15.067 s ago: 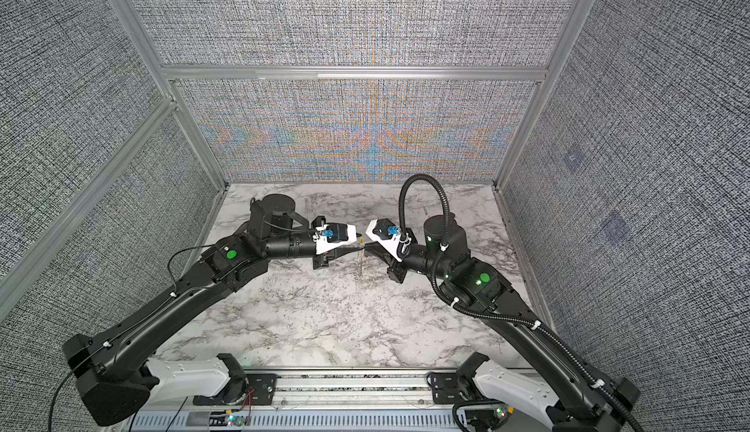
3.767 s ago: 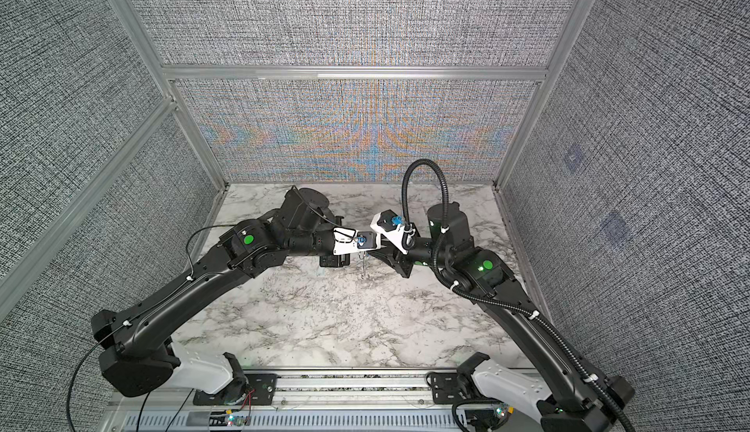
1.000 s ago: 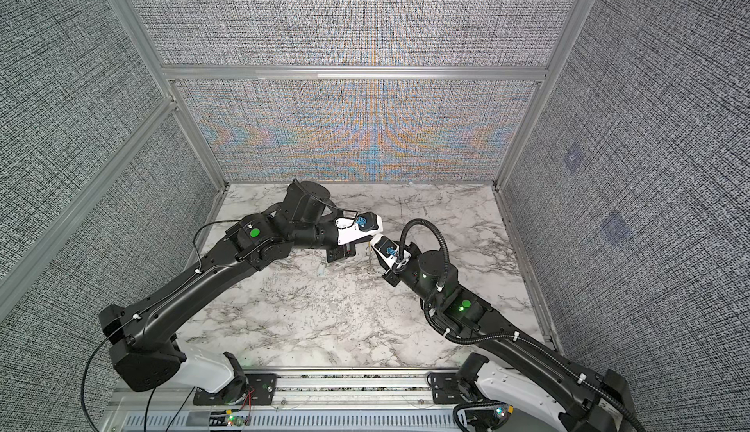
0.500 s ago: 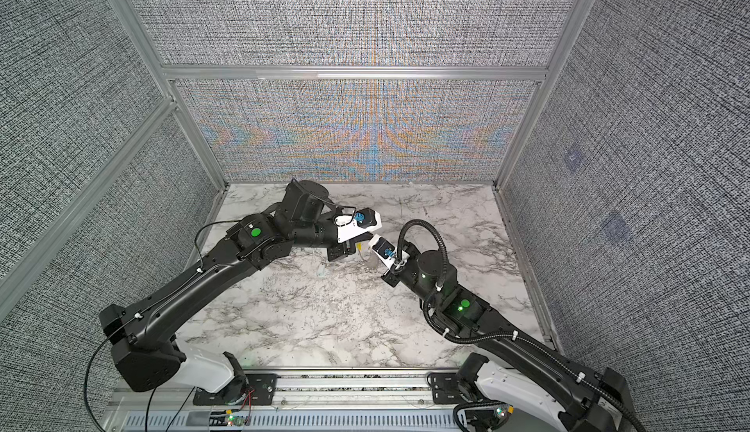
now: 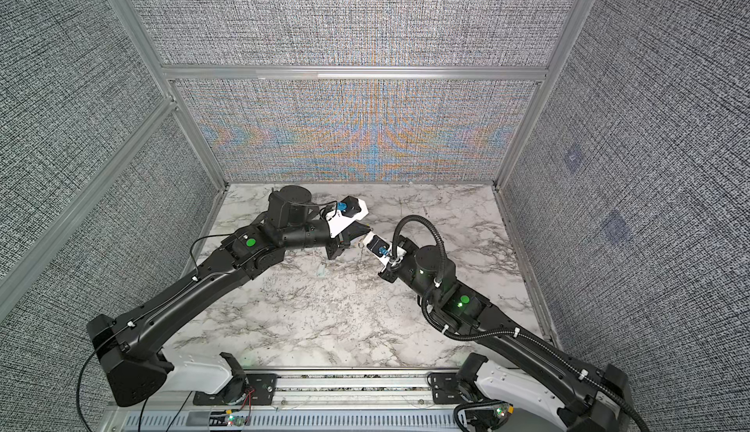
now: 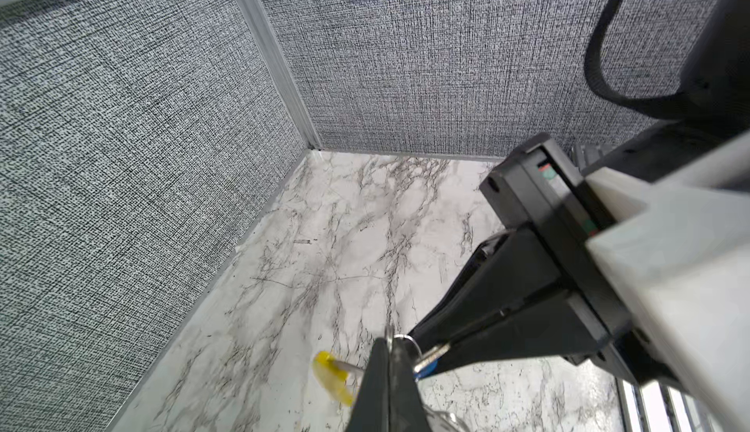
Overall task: Remove the keys from the keyring
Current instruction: 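Pull the right gripper away, sliding the blue-tag key off the split ring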
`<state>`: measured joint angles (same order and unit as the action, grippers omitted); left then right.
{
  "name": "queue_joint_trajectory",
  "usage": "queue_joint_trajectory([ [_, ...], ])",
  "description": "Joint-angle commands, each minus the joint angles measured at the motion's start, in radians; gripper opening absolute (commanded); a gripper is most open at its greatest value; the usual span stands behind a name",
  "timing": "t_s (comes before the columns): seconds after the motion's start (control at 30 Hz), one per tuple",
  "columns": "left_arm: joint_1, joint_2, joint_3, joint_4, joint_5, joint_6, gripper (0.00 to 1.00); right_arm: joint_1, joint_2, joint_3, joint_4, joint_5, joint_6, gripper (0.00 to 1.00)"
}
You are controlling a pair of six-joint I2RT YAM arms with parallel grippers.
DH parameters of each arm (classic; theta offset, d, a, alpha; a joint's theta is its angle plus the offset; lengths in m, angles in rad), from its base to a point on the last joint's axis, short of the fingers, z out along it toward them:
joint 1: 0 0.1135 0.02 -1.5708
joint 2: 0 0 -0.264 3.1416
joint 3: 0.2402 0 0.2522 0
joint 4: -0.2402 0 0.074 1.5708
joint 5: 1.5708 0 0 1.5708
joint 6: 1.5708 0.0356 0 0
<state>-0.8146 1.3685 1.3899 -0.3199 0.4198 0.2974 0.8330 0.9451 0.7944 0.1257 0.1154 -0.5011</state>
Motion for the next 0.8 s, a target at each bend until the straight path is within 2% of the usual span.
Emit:
queue_joint_trajectory([
  [0.0,0.003,-0.015,-0.038,0.141,0.065,-0.085,0.0,0.005,0.012,0.031,-0.02,-0.003,-0.069,0.0],
  [0.2,0.011,-0.049,-0.118,0.263,0.083,-0.161,0.0,0.008,0.044,0.09,-0.117,-0.018,-0.134,0.0],
  [0.43,0.017,-0.059,-0.156,0.312,0.091,-0.196,0.0,0.007,0.037,0.119,-0.163,-0.05,-0.17,0.0],
  [0.77,0.043,-0.097,-0.17,0.294,0.044,-0.163,0.0,-0.009,-0.01,0.072,-0.189,0.021,-0.067,0.0],
])
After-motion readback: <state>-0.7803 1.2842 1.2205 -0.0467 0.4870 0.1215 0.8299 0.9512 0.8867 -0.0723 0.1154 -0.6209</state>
